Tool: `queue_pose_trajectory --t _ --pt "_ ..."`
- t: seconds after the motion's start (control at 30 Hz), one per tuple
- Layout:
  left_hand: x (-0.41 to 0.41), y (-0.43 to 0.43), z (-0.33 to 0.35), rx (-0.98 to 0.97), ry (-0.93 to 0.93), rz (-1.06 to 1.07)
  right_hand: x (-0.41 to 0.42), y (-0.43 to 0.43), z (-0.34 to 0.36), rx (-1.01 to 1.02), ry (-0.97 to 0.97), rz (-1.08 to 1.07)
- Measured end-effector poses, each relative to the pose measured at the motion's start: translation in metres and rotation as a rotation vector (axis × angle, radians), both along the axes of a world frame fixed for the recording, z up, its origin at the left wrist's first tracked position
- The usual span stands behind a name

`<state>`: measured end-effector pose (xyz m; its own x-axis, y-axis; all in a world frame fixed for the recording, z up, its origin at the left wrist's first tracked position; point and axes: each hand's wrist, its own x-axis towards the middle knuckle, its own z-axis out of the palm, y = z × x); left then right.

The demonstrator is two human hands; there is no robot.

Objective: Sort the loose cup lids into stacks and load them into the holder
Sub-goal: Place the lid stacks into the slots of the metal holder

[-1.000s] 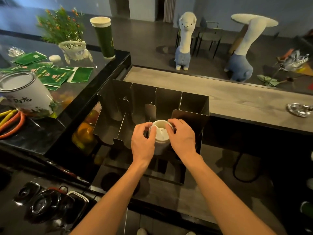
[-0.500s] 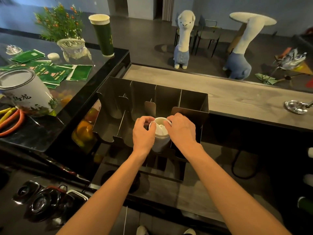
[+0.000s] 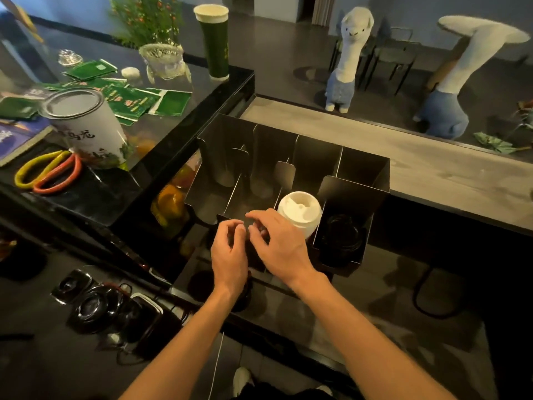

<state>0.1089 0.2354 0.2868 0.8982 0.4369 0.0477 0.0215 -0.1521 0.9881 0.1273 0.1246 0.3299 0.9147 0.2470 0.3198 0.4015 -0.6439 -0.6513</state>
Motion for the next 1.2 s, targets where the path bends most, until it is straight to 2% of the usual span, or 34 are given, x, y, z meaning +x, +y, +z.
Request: queue_pose_trajectory --t 0.17,0.37,0.57,0.7,0.8,0.93,1.1,1.2 --pt "-0.025 0.026 -0.040 -0.017 0.152 0.125 -0.015 0.024 -0.052 -0.077 0.208 0.129" --pt "-0.041 0.041 -0.100 0.005 0.414 0.184 -0.015 0.037 -0.111 -0.359 0.538 0.142" --pt "-0.055 0.044 -0.129 -0.041 0.624 0.200 -0.008 0.043 -0.145 -0.297 0.779 0.004" --pt "-0.056 0.046 -0.146 -0.169 0.784 0.082 -0.001 0.049 -0.159 -0.324 0.905 -0.001" --pt "-0.054 0.048 -0.155 -0.321 0.808 0.017 0.005 0.051 -0.164 -0.305 0.987 -0.038" --pt "-0.052 0.050 -0.159 -0.395 0.800 0.002 0.012 0.053 -0.167 -0.275 1.070 -0.083" --pt "-0.050 0.051 -0.164 -0.475 0.800 -0.007 0.007 0.057 -0.171 -0.235 1.049 -0.079" --pt "-0.052 0.053 -0.171 -0.535 0.783 0.016 0.000 0.057 -0.174 -0.141 1.047 -0.180"
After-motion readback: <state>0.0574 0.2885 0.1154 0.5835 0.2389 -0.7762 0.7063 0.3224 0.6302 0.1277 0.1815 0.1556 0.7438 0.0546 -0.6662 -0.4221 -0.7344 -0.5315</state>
